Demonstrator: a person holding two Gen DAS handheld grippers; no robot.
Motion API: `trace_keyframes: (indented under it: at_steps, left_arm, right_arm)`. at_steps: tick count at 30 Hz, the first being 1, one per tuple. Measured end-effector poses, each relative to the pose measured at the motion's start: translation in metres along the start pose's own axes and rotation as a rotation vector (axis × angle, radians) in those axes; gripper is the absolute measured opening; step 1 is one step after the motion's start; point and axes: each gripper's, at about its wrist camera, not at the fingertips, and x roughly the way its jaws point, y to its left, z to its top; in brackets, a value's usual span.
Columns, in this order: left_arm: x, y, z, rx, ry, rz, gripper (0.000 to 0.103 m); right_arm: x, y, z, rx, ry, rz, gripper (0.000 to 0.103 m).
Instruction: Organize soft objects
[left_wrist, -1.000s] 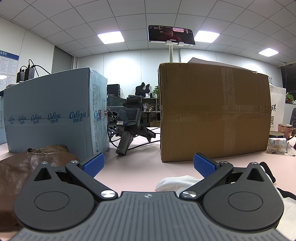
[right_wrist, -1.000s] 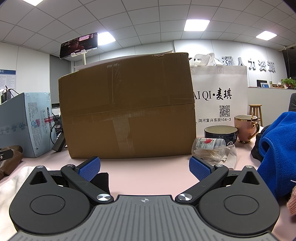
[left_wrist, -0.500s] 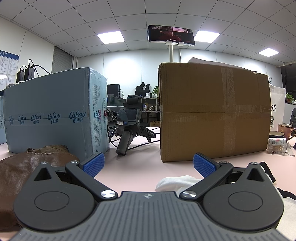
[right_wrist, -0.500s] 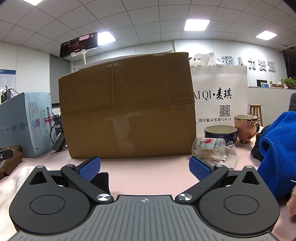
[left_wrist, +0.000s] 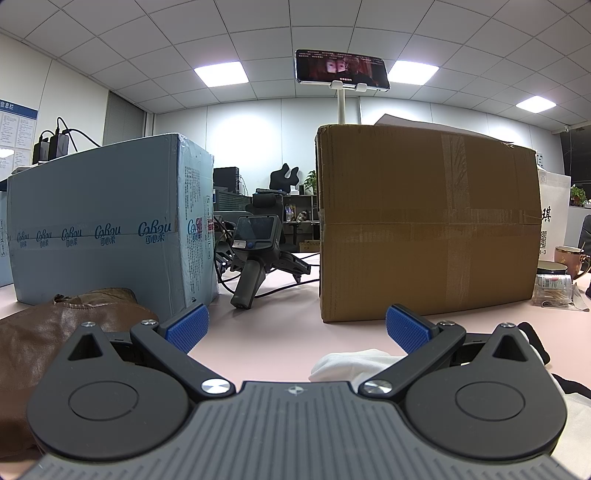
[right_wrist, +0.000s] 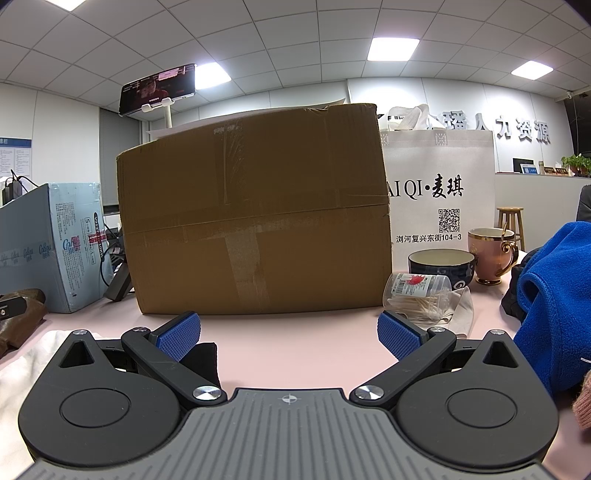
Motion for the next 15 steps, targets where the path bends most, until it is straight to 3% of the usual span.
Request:
trace_keyframes:
  at_steps: [15]
  left_arm:
    - [0.0005,0.0016,0.0001,-0.009,0.001,-0.01,0.103]
  right_arm:
    - [-0.0018,0.002,-0.001,-0.008,-0.015,0.004,0.103]
